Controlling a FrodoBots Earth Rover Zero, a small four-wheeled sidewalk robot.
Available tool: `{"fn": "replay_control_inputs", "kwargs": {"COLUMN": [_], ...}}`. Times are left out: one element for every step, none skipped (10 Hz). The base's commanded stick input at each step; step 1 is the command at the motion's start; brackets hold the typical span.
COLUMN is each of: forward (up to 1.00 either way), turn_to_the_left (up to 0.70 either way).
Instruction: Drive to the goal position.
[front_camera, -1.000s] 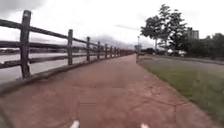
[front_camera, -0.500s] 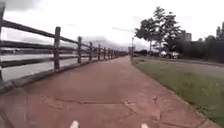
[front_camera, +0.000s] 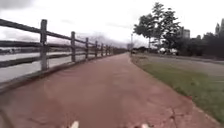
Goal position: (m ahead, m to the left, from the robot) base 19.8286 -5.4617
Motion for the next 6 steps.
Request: {"fn": "replay_control_inputs", "kwargs": {"forward": [1.0,1.0,1.0,1.0,1.0,1.0], "turn_to_the_left": [0.0,0.0,0.0,0.0,0.0,0.0]}}
